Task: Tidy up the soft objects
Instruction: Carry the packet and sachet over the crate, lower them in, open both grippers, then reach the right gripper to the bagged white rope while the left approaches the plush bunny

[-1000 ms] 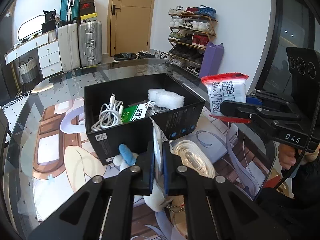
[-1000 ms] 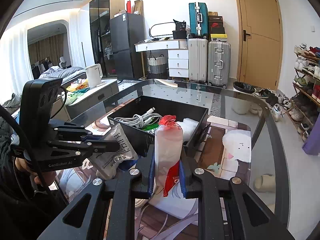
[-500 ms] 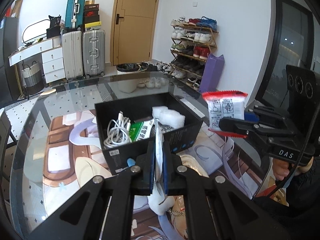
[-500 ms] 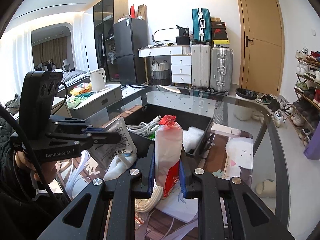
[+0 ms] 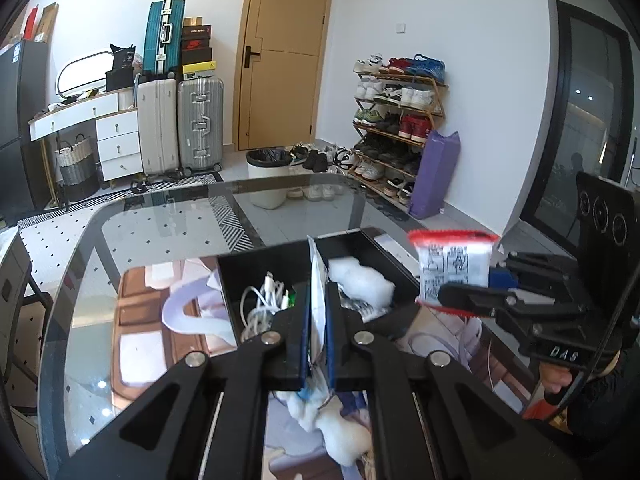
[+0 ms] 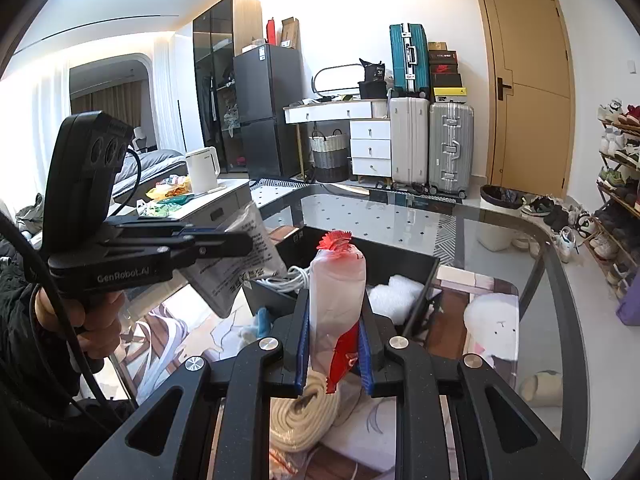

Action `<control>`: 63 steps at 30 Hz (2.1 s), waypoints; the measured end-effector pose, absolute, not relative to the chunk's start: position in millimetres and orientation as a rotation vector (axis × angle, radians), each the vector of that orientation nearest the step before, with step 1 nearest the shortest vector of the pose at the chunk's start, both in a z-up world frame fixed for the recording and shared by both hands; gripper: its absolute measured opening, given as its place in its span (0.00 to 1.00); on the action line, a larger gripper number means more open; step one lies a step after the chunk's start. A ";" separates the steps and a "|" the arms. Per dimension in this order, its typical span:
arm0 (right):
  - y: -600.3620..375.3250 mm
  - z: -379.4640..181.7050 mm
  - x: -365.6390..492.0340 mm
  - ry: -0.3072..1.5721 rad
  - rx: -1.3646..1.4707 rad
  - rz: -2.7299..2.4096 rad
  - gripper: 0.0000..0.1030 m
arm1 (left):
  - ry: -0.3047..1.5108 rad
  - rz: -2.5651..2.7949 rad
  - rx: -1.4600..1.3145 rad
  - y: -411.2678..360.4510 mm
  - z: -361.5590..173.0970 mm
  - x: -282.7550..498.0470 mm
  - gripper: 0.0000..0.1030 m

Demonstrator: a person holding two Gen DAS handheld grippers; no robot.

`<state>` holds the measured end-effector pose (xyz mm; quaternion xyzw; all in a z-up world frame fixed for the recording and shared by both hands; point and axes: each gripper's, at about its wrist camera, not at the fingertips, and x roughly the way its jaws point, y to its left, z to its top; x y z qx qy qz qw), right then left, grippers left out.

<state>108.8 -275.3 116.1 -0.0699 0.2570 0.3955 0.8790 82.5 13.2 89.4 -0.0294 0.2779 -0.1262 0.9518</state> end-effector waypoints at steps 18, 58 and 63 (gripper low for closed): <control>-251.6 109.5 150.8 0.566 -0.133 0.796 0.19 | 0.571 -0.217 -0.053 12.6 85.7 136.1 0.04; -262.8 95.7 123.5 0.590 -0.232 0.694 0.99 | 0.594 -0.100 0.029 14.7 60.1 92.9 0.91; -263.3 89.8 119.3 0.611 -0.240 0.694 0.99 | 0.596 -0.074 0.031 13.4 58.3 82.9 0.99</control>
